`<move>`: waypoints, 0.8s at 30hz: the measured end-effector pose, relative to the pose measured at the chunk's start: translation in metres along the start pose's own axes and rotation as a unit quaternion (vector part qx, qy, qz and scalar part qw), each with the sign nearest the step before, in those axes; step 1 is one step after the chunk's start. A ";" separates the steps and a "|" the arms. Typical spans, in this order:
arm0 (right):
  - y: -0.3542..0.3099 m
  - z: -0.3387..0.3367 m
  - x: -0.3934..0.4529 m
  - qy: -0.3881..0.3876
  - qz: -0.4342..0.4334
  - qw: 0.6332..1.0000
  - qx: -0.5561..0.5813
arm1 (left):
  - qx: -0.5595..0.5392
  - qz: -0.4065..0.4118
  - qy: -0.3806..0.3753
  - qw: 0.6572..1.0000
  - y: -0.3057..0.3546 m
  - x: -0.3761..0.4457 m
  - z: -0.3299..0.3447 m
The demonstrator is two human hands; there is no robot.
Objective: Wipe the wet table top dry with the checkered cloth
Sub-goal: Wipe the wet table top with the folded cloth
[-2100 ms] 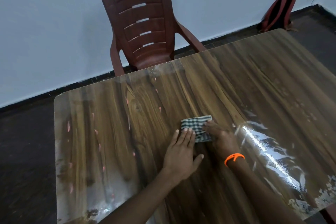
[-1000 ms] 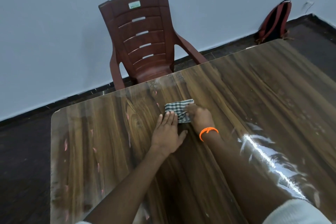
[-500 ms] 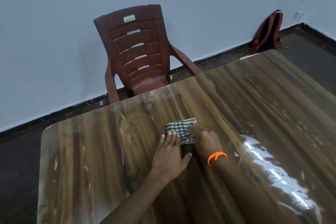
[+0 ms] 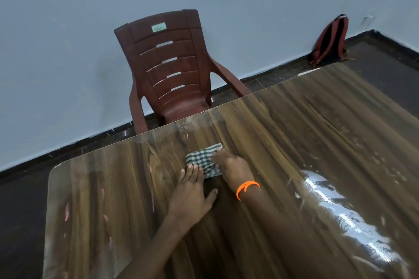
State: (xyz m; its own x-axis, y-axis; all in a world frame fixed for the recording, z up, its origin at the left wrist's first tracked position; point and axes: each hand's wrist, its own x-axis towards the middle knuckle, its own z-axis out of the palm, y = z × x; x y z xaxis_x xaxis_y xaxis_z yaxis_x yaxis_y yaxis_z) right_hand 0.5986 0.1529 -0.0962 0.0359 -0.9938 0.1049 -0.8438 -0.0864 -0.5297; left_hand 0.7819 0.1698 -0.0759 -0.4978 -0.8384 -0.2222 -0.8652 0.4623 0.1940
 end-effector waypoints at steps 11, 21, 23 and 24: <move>0.027 -0.020 0.002 0.072 0.086 0.994 -0.006 | 0.012 0.069 0.007 0.998 0.013 0.045 -0.004; -0.009 0.006 0.051 0.022 0.056 0.998 -0.016 | 0.003 0.017 0.034 0.999 -0.032 0.055 -0.014; -0.006 0.013 0.037 0.014 0.024 1.000 -0.015 | 0.016 0.005 0.028 0.999 -0.029 0.038 -0.010; -0.003 0.015 0.029 0.008 0.016 1.000 -0.021 | 0.020 0.005 0.023 1.000 -0.026 0.030 -0.009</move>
State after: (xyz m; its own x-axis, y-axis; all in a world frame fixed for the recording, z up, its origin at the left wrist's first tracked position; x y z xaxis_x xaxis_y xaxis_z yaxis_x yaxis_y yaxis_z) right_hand 0.6099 0.1229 -0.1039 0.0001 -0.9948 0.1019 -0.8661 -0.0511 -0.4973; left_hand 0.7900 0.1298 -0.0796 -0.5032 -0.8462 -0.1753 -0.8628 0.4805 0.1573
